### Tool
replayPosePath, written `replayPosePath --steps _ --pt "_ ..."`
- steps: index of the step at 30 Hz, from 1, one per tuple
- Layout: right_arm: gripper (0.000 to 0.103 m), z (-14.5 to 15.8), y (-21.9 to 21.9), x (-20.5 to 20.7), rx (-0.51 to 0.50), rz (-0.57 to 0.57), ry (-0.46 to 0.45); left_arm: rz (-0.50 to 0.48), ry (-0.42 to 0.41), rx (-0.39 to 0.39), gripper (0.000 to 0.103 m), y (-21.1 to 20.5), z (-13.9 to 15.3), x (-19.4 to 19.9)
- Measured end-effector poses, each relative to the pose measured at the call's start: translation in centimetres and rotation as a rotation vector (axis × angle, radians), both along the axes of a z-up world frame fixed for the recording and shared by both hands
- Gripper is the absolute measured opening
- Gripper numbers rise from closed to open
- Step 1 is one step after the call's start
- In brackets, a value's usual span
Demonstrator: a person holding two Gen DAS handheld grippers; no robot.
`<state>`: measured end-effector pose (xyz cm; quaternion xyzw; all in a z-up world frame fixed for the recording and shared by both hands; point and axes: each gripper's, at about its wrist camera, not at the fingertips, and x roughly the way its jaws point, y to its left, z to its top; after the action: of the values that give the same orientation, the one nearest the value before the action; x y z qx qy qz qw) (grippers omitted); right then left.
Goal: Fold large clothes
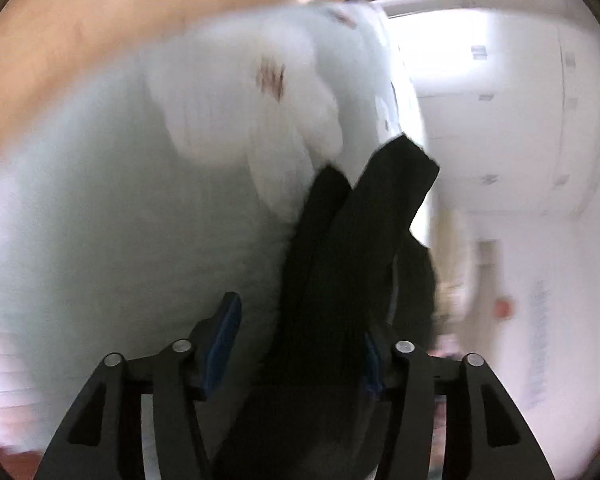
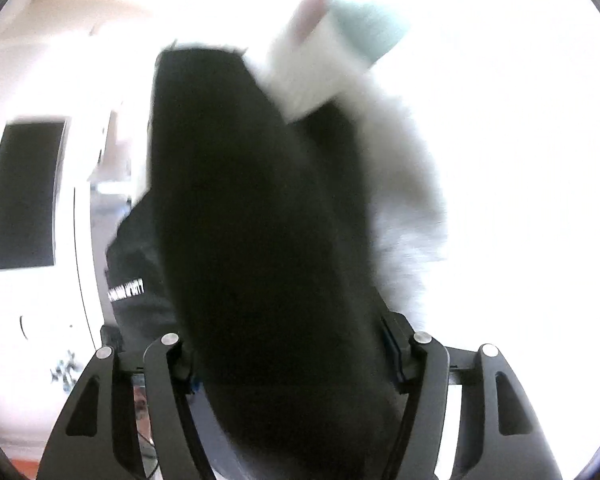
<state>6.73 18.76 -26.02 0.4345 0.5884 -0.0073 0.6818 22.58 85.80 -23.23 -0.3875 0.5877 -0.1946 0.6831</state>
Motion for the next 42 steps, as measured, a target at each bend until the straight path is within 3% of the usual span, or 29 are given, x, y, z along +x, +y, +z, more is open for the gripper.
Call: replayPosePath --steps 2,3,6,9,11,14,16,18,20,23,26,28,32,38,42 --pt "0.069 2.5 -0.6 -1.4 -0.091 0.012 0.015 -0.046 -0.046 0.138 0.058 -0.2 3.6 -0.2" --pt "0.069 4.5 -0.1 0.6 -0.177 0.027 0.023 -0.069 -0.092 0.219 0.057 -0.8 5.7 -0.3" --pt "0.069 11.4 2.5 2.6 -0.451 0.088 -0.043 -0.113 -0.232 0.347 0.057 -3.0 11.5 -1.0" --pt "0.069 15.3 9.0 5.2 -0.608 0.198 -0.122 -0.198 -0.356 0.365 0.065 -6.1 14.4 -1.6" --pt "0.069 15.2 13.5 8.4 -0.667 0.287 -0.144 -0.259 -0.368 0.375 0.066 -8.8 14.1 -1.5" --pt "0.069 11.8 15.0 8.2 -0.634 0.383 -0.138 -0.358 -0.301 0.401 0.066 -14.8 9.9 -1.8" --pt "0.069 9.2 17.0 7.7 -0.613 0.412 -0.089 -0.393 -0.283 0.502 0.067 -16.9 7.3 -2.8" --pt "0.07 5.4 18.2 8.5 -0.599 0.434 -0.003 -0.368 -0.315 0.611 0.074 -18.3 5.7 -3.4" --pt "0.074 3.5 16.4 8.5 -0.55 0.377 -0.029 -0.32 -0.29 0.608 0.076 -18.2 4.7 -2.6" --pt "0.075 3.4 15.2 8.9 -0.501 0.334 -0.026 -0.263 -0.227 0.566 0.076 -17.6 4.6 -1.2" --pt "0.073 5.0 15.3 8.3 -0.519 0.347 -0.031 -0.26 -0.232 0.568 0.073 -17.6 6.1 -2.1" --pt "0.073 7.5 15.0 6.7 -0.508 0.328 -0.079 -0.247 -0.253 0.529 0.072 -17.4 7.7 -3.8" --pt "0.083 13.2 15.0 0.9 -0.571 0.317 -0.15 -0.212 -0.313 0.538 0.072 -17.2 13.2 -8.5" --pt "0.083 19.1 15.0 -7.2 -0.536 0.281 -0.129 -0.205 -0.415 0.629 0.073 -18.2 22.2 -16.1" --pt "0.084 24.0 14.9 -11.8 -0.531 0.213 -0.13 -0.187 -0.438 0.66 0.074 -19.1 28.1 -20.3"
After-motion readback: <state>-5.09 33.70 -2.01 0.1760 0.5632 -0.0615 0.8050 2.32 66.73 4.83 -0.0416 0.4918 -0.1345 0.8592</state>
